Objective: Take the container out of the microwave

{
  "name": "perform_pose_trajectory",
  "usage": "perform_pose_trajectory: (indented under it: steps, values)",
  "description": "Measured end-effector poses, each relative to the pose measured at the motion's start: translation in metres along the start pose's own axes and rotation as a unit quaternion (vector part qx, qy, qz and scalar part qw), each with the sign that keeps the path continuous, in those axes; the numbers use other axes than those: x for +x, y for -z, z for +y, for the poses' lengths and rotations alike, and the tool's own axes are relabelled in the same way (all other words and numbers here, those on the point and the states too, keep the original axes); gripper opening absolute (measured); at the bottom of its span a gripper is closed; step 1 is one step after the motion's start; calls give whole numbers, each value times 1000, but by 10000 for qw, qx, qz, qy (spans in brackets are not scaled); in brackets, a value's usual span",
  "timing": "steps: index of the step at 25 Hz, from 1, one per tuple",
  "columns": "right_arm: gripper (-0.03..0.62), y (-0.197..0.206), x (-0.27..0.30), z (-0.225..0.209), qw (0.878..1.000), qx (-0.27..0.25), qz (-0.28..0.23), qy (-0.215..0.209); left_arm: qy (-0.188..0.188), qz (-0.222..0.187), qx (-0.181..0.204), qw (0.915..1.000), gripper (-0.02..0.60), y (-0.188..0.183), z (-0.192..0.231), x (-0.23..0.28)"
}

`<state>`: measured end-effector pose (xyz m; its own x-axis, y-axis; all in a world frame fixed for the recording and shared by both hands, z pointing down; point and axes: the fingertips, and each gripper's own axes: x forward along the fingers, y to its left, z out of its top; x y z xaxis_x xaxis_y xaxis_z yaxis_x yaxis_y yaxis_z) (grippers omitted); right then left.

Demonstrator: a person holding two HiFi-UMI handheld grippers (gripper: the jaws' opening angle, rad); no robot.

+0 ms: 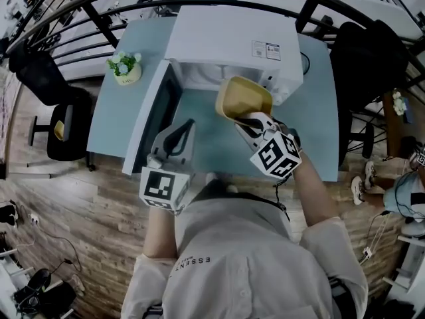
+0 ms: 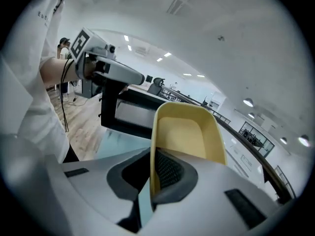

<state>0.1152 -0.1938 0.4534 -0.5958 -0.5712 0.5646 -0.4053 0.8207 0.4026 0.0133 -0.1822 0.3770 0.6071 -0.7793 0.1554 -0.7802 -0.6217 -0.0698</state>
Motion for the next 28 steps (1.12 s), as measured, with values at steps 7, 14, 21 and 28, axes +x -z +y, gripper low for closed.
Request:
perform_pose_trajectory:
  steps: [7,14,21,28]
  values:
    - [22,-14,-53,-6,9928,582,-726,761,117,-152,175,9997,2,-11,-29,-5]
    - [23,-24,-99,-19,9692,1128,-1421,1667,168,-338,310,9988,2,-24,-50,-11]
    - [21,-30,-134,-41,9320,1553,-1954,2628,237,-446,433,9978,2,-35,-62,-8]
    - [20,-24,-156,-55,9000,1847,-2160,3305,421,-566,276,9971,2,-47,-67,-1]
